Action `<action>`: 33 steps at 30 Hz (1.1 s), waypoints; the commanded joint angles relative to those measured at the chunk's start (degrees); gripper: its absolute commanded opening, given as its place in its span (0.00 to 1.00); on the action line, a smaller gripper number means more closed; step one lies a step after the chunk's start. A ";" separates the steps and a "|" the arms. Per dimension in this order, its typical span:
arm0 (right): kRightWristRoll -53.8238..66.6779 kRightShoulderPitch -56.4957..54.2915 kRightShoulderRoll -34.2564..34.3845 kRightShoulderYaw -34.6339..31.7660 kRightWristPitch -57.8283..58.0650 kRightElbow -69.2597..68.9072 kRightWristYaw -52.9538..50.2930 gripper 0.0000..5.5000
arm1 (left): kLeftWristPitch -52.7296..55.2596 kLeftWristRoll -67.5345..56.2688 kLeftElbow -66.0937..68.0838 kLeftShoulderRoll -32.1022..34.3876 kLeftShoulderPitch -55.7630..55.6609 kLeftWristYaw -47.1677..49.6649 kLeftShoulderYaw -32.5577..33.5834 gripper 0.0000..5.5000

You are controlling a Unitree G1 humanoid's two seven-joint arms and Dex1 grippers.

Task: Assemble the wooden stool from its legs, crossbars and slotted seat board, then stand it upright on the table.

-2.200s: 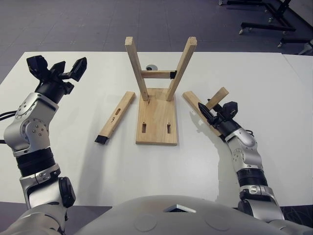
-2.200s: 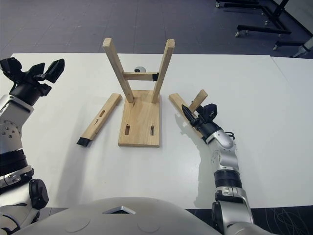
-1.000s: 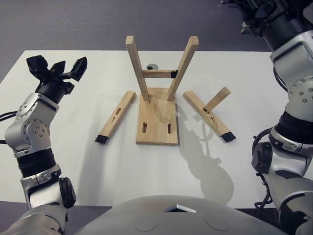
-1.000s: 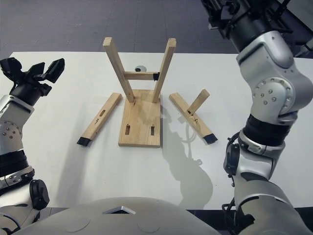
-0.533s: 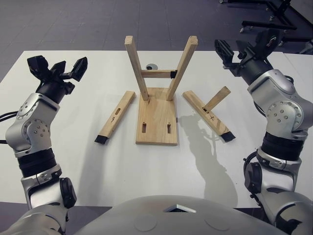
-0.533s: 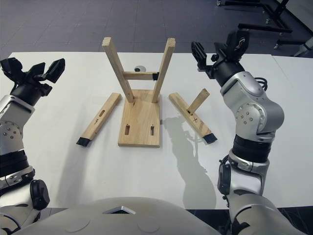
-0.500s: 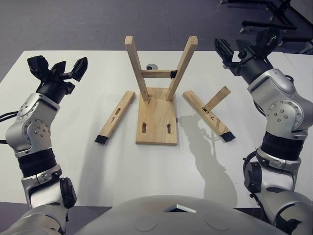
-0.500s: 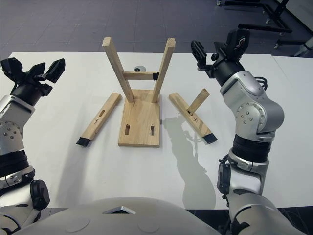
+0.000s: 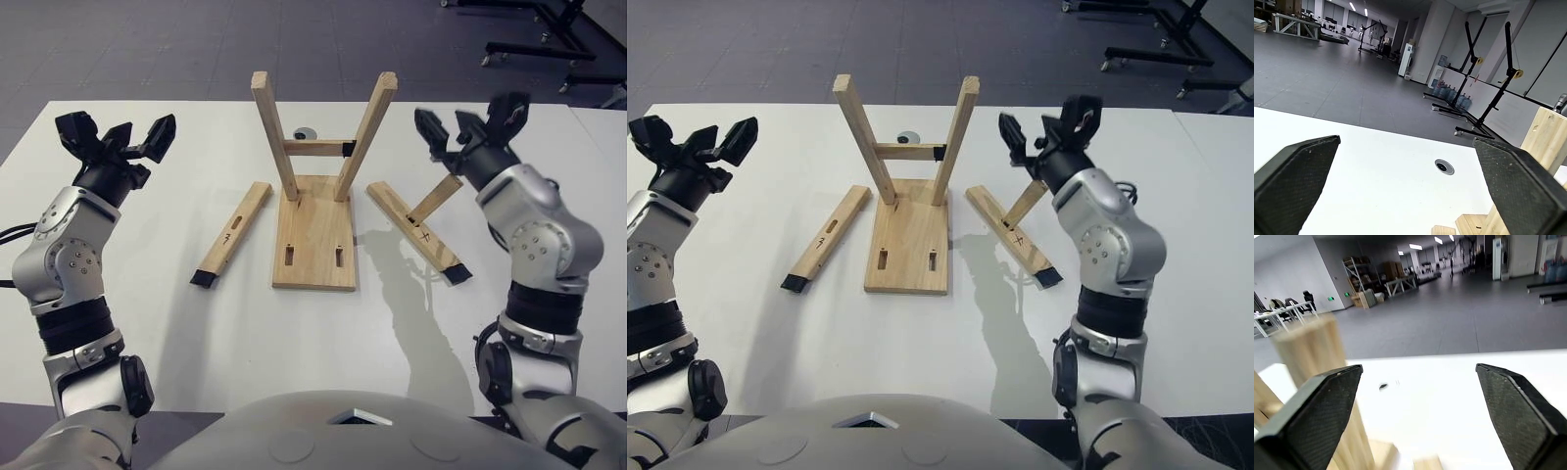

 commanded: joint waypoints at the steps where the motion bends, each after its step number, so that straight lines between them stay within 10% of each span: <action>1: -2.75 4.35 1.51 1.69 -2.58 6.18 2.66 0.77 | 0.31 0.11 -0.39 -0.14 0.28 0.14 -0.71 0.91; 11: 8.62 -15.12 -0.21 -6.00 6.85 -2.96 -2.49 0.77 | 0.03 -0.10 -0.60 -0.44 0.26 0.30 -1.07 0.91; 16: 8.84 -19.28 -13.40 -10.72 10.15 -1.21 3.00 0.77 | 0.23 -0.90 -1.45 -0.67 0.66 0.53 -0.23 0.91; 23: 9.65 9.21 -36.68 -20.77 10.30 0.92 39.79 0.77 | 4.27 -10.25 -7.14 0.71 10.33 0.68 11.00 0.91; 27: 4.07 28.78 -36.12 -18.59 2.06 1.17 52.78 0.77 | 4.55 -11.00 -6.65 1.73 14.95 0.26 13.83 0.91; 33: -1.98 33.03 -26.00 -9.96 -3.30 1.74 45.81 0.94 | 4.22 -10.13 -6.28 2.87 15.34 0.01 12.16 0.91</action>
